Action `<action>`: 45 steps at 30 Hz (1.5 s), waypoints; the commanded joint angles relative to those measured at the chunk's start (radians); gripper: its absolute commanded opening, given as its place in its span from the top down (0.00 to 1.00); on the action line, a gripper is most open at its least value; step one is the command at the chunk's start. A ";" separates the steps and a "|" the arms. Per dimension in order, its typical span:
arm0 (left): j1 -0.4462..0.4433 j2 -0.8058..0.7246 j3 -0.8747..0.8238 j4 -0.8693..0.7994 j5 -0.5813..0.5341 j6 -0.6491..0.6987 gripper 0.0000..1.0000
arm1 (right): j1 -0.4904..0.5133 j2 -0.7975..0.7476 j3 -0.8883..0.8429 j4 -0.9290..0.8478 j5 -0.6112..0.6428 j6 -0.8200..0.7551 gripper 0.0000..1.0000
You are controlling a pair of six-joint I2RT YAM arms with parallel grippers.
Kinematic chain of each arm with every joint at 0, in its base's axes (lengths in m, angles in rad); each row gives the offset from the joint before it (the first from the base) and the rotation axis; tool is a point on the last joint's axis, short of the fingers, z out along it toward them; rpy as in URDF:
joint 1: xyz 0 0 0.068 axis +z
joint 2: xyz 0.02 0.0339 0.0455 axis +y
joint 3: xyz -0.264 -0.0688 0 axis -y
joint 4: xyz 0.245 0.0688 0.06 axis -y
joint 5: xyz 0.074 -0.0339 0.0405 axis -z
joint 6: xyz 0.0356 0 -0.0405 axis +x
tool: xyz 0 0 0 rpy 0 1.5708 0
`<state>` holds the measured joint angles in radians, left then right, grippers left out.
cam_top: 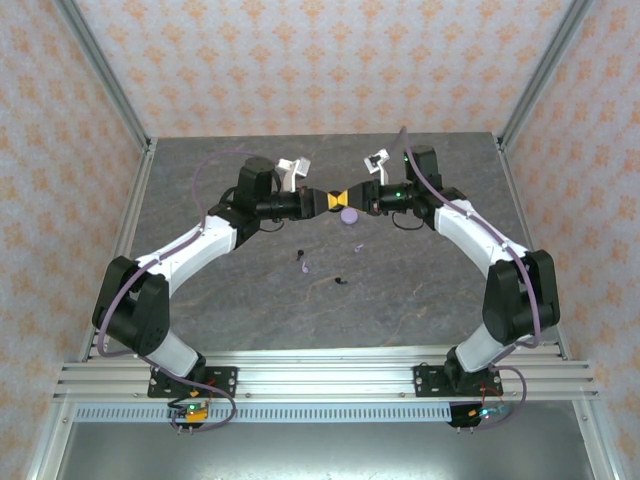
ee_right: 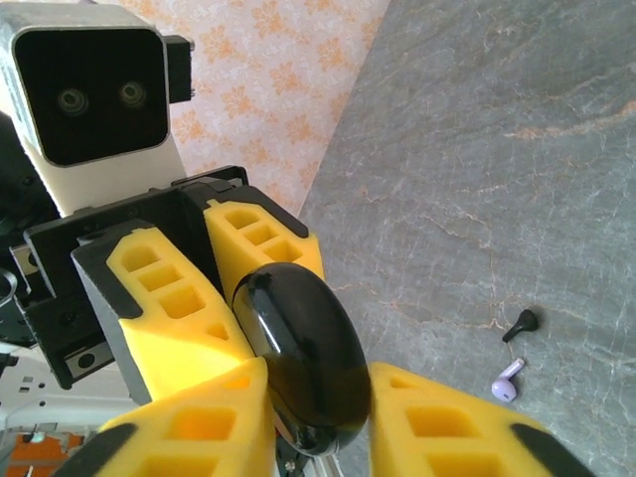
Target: Insert wireless bluetooth earbuds into charging case
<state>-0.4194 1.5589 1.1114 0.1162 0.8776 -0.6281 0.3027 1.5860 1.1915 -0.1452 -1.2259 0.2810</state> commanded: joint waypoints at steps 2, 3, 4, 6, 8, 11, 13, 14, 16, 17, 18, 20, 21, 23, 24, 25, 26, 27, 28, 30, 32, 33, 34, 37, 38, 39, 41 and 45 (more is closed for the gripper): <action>-0.010 -0.024 0.009 0.000 -0.029 0.053 0.81 | 0.016 -0.065 0.019 -0.108 0.092 -0.077 0.57; -0.011 -0.035 0.007 -0.011 -0.049 0.072 0.81 | 0.016 -0.079 0.022 -0.127 0.124 -0.086 0.56; -0.016 -0.046 0.000 -0.014 -0.069 0.087 0.81 | 0.016 -0.090 0.023 -0.149 0.153 -0.094 0.54; -0.024 -0.082 -0.042 0.036 -0.105 0.142 0.81 | 0.015 -0.120 0.036 -0.213 0.229 -0.121 0.53; -0.031 -0.116 -0.095 0.120 -0.133 0.168 0.81 | 0.019 -0.152 0.042 -0.258 0.290 -0.140 0.52; -0.045 -0.168 -0.189 0.286 -0.183 0.221 0.81 | 0.026 -0.199 0.044 -0.314 0.340 -0.165 0.52; -0.052 -0.190 -0.229 0.356 -0.169 0.282 0.79 | 0.038 -0.225 0.054 -0.355 0.369 -0.182 0.51; -0.054 -0.198 -0.230 0.350 -0.157 0.325 0.79 | 0.047 -0.235 0.060 -0.377 0.386 -0.191 0.51; -0.062 -0.207 -0.220 0.303 -0.154 0.392 0.79 | 0.068 -0.256 0.071 -0.408 0.418 -0.202 0.51; -0.063 -0.207 -0.219 0.295 -0.141 0.412 0.79 | 0.078 -0.265 0.078 -0.420 0.432 -0.207 0.51; -0.063 -0.207 -0.223 0.307 -0.126 0.430 0.79 | 0.088 -0.274 0.083 -0.427 0.447 -0.209 0.51; -0.070 -0.214 -0.257 0.398 -0.114 0.450 0.81 | 0.105 -0.289 0.099 -0.446 0.476 -0.210 0.51; -0.073 -0.219 -0.275 0.432 -0.116 0.459 0.82 | 0.112 -0.295 0.103 -0.451 0.485 -0.208 0.51; -0.078 -0.226 -0.292 0.467 -0.118 0.476 0.83 | 0.128 -0.312 0.110 -0.458 0.499 -0.207 0.51; -0.081 -0.224 -0.291 0.467 -0.118 0.481 0.83 | 0.135 -0.317 0.115 -0.459 0.498 -0.207 0.51; -0.082 -0.222 -0.293 0.472 -0.115 0.485 0.83 | 0.140 -0.323 0.117 -0.461 0.492 -0.209 0.50; -0.083 -0.221 -0.298 0.490 -0.111 0.484 0.83 | 0.147 -0.327 0.121 -0.463 0.488 -0.213 0.50; -0.084 -0.220 -0.306 0.512 -0.111 0.478 0.84 | 0.152 -0.329 0.126 -0.466 0.490 -0.218 0.50; -0.086 -0.220 -0.314 0.539 -0.111 0.472 0.84 | 0.156 -0.327 0.133 -0.474 0.493 -0.220 0.50; -0.088 -0.224 -0.323 0.565 -0.108 0.466 0.84 | 0.160 -0.325 0.141 -0.486 0.497 -0.227 0.50; -0.093 -0.226 -0.330 0.586 -0.101 0.467 0.84 | 0.164 -0.323 0.143 -0.488 0.496 -0.232 0.50; -0.094 -0.226 -0.332 0.589 -0.099 0.467 0.84 | 0.164 -0.323 0.142 -0.487 0.498 -0.233 0.50; -0.097 -0.225 -0.332 0.593 -0.093 0.468 0.85 | 0.165 -0.323 0.143 -0.487 0.498 -0.233 0.50; -0.101 -0.225 -0.334 0.606 -0.076 0.466 0.86 | 0.165 -0.318 0.146 -0.483 0.495 -0.236 0.50; -0.105 -0.225 -0.332 0.607 -0.072 0.466 0.86 | 0.165 -0.315 0.145 -0.484 0.493 -0.237 0.50; -0.107 -0.227 -0.331 0.606 -0.069 0.467 0.86 | 0.166 -0.310 0.147 -0.484 0.496 -0.237 0.50; -0.115 -0.229 -0.329 0.603 -0.057 0.473 0.86 | 0.166 -0.304 0.150 -0.484 0.509 -0.236 0.50; -0.127 -0.228 -0.319 0.570 -0.041 0.497 0.86 | 0.166 -0.296 0.155 -0.475 0.513 -0.226 0.50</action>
<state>-0.5316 1.3563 0.7826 0.6567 0.7963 -0.1715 0.4625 1.2842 1.3094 -0.6174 -0.7387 0.0650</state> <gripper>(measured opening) 0.187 0.501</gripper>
